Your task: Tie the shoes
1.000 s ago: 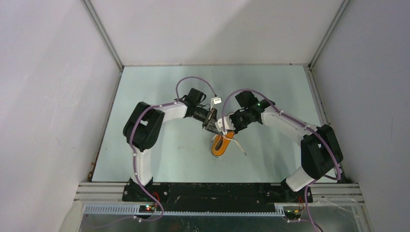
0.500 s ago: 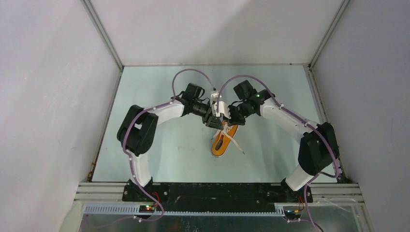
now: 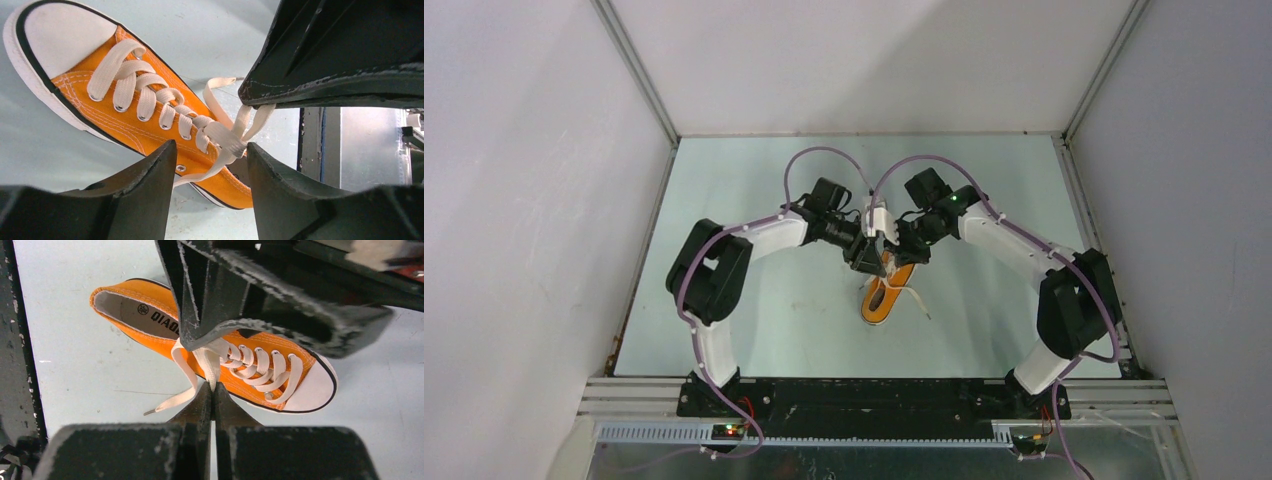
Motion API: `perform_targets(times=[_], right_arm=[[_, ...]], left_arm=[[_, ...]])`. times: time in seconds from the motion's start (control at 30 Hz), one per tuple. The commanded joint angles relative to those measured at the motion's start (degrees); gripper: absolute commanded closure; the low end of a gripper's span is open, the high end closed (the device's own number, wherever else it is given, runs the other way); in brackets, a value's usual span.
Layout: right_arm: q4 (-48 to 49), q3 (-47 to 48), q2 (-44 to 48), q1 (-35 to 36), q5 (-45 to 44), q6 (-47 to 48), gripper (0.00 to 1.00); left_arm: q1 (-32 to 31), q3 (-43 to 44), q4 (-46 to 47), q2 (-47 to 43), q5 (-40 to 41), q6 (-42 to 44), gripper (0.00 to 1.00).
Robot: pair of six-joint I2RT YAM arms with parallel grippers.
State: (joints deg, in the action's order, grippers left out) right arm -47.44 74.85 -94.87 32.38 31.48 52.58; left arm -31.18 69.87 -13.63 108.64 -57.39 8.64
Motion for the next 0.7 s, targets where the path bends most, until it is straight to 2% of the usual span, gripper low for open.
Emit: perform_targets(times=[0.0,0.2,0.4,0.53,0.57,0.63,0.67], right_arm=[[1.6,2.0,-0.4,0.2,0.9,-2.7,1.00],[2.2,2.5,-0.8,0.1,0.8,-4.3,1.00],[2.4,3.1,-1.4,0.1,0.8,-5.3,1.00],[2.1,4.3,-2.2,-0.7,1.4,-6.9,1.00],[2.0,4.7,-2.3,-1.0,1.8,-7.2,0.98],[2.1,5.1,-2.5,-2.4,3.1,-8.8,0.89],[2.8,5.2,-2.5,-4.0,3.8,-10.6,0.81]], left_arm=[[-0.8,-0.9,2.6,-3.3,0.7,2.0,0.40],[-1.6,0.5,-0.5,-2.9,-0.1,7.2,0.48],[-1.6,1.7,-2.2,-1.7,-2.8,8.3,0.85],[-1.5,0.6,-0.2,-2.7,-2.9,7.2,0.97],[-1.5,0.4,0.4,-3.0,-2.8,6.7,0.98],[-1.2,-1.0,3.2,-4.3,-2.0,3.5,1.00],[-1.1,-2.2,6.3,-4.6,-1.7,2.1,1.00]])
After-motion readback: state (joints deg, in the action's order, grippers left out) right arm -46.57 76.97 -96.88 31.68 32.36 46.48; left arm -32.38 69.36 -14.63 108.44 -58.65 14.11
